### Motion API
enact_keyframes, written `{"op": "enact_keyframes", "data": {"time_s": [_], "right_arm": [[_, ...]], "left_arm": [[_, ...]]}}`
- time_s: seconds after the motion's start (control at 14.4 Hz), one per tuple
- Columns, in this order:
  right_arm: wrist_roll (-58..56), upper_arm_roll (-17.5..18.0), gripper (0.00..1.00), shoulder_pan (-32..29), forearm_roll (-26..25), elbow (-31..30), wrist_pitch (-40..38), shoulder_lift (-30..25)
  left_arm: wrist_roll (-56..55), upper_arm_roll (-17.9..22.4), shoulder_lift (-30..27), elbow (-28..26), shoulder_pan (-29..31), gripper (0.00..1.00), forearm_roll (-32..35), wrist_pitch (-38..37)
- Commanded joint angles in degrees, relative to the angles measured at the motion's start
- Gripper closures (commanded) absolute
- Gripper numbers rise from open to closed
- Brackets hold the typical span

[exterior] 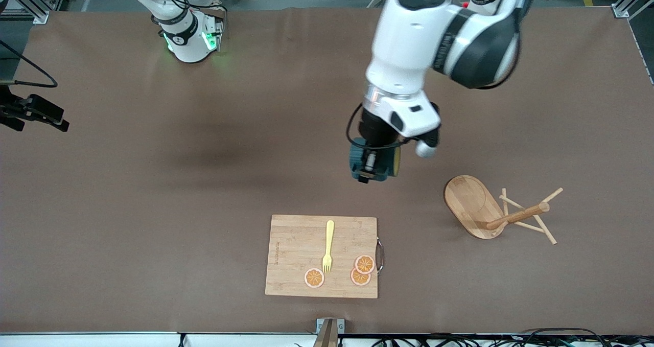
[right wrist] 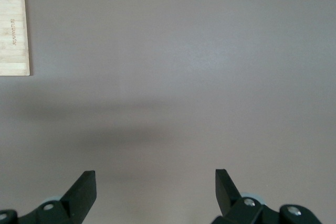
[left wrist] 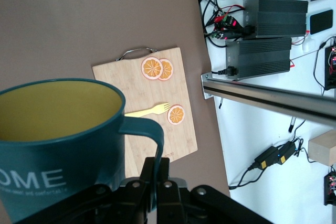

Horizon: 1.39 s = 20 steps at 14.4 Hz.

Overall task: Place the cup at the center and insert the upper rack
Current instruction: 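Lift the mug by its handle and carry it to the wooden rack, then lower the mug handle onto a rack peg with the left gripper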

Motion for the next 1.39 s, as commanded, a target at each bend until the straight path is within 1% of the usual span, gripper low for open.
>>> {"op": "enact_keyframes", "data": {"time_s": [0.0,0.14,0.35,0.42,0.56,0.7,0.84,0.97,1.32], "right_arm": [[0.45,-0.02,0.00,0.32,-0.56,-1.30,0.04,-1.43],[0.45,-0.10,0.00,0.32,-0.56,-1.30,-0.13,-1.43],[0.45,-0.10,0.00,0.32,-0.56,-1.30,0.22,-1.34],[0.45,-0.10,0.00,0.32,-0.56,-1.30,0.13,-1.43],[0.45,-0.02,0.00,0.32,-0.56,-1.30,0.13,-1.34],[0.45,-0.02,0.00,0.41,-0.56,-1.30,0.13,-1.43],[0.45,-0.02,0.00,0.49,-0.56,-1.39,0.13,-1.43],[0.45,-0.10,0.00,0.23,-0.56,-1.48,0.13,-1.43],[0.45,-0.28,0.00,0.05,-0.56,-1.56,0.04,-1.43]], "left_arm": [[4.63,-0.38,-4.31,-6.46,3.36,1.00,-5.88,0.82],[11.21,-0.38,-7.38,-11.47,5.65,1.00,-10.88,0.82],[24.38,-0.38,-15.02,-22.88,9.52,1.00,-21.25,0.82],[28.86,-0.38,-17.14,-25.96,11.71,1.00,-25.37,0.82],[37.22,-0.30,-19.34,-30.37,14.53,1.00,-31.10,0.47],[40.85,-0.38,-19.70,-32.32,17.43,1.00,-34.45,0.04],[43.83,-0.38,-19.62,-33.11,20.15,1.00,-36.91,-0.23],[48.49,-0.30,-18.74,-33.12,22.35,1.00,-39.55,-2.07],[53.86,-0.12,-14.79,-31.36,25.26,1.00,-42.81,-2.08]]}}
